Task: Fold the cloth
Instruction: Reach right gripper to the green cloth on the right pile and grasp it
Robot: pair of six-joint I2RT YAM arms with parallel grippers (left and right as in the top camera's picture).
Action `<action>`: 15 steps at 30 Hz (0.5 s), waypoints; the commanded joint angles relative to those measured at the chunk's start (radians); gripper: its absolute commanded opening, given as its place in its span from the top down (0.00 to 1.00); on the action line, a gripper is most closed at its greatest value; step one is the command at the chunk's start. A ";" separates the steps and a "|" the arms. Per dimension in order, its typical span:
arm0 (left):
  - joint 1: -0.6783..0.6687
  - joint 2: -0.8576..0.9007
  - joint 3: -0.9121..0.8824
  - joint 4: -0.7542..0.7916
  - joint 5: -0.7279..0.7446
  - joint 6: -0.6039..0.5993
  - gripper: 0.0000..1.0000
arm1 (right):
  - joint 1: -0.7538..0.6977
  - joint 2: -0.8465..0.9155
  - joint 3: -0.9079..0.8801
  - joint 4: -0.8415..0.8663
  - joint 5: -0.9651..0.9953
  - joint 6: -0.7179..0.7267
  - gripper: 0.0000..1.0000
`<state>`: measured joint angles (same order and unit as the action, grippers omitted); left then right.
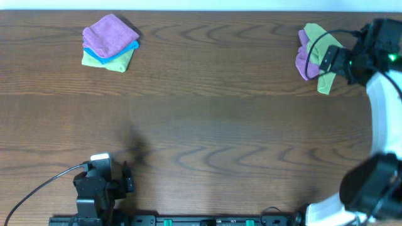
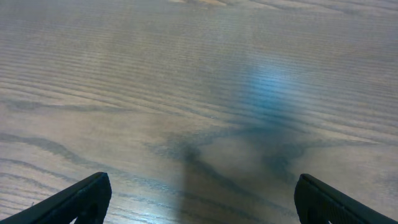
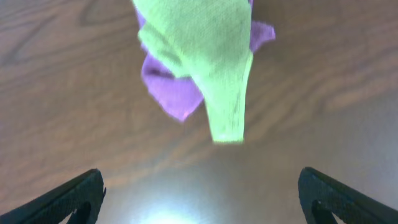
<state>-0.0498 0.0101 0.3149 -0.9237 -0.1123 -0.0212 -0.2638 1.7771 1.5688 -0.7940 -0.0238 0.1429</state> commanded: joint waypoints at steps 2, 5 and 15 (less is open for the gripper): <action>-0.004 -0.006 -0.017 -0.052 -0.026 0.018 0.05 | -0.009 0.124 0.061 0.093 0.001 -0.029 0.01; -0.004 -0.006 -0.017 -0.052 -0.026 0.018 0.05 | -0.009 0.193 0.061 0.200 -0.004 -0.027 0.01; -0.004 -0.006 -0.017 -0.052 -0.026 0.018 0.05 | -0.010 0.320 0.060 0.357 -0.003 -0.048 0.01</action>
<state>-0.0498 0.0101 0.3149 -0.9237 -0.1123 -0.0212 -0.2653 2.0705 1.6115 -0.4572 -0.0265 0.1169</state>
